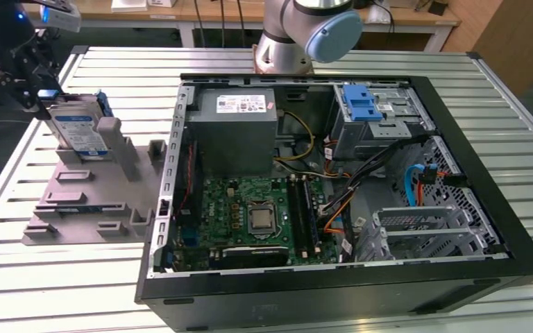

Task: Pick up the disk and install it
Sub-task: 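Pick up the disk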

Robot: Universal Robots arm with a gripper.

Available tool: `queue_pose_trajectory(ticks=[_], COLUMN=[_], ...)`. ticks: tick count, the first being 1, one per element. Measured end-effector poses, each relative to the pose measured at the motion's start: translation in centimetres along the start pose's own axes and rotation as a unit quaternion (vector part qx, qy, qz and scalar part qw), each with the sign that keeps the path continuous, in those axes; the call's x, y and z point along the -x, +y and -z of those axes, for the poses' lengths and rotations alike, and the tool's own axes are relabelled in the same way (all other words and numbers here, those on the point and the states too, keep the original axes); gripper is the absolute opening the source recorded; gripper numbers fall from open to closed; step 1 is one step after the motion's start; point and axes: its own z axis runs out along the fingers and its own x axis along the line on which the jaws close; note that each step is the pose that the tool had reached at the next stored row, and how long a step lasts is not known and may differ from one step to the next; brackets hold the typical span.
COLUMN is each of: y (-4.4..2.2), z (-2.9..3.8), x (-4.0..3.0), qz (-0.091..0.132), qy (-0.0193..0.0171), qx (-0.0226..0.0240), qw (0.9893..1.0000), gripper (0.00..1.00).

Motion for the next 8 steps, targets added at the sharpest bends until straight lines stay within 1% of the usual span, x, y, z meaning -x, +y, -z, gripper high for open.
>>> queue_pose_trajectory(ticks=[8], y=[-0.05], z=[-0.12], x=[0.01], qz=[0.002], qy=[-0.0001], qx=[-0.0001], qw=[1.0000], gripper=[0.59])
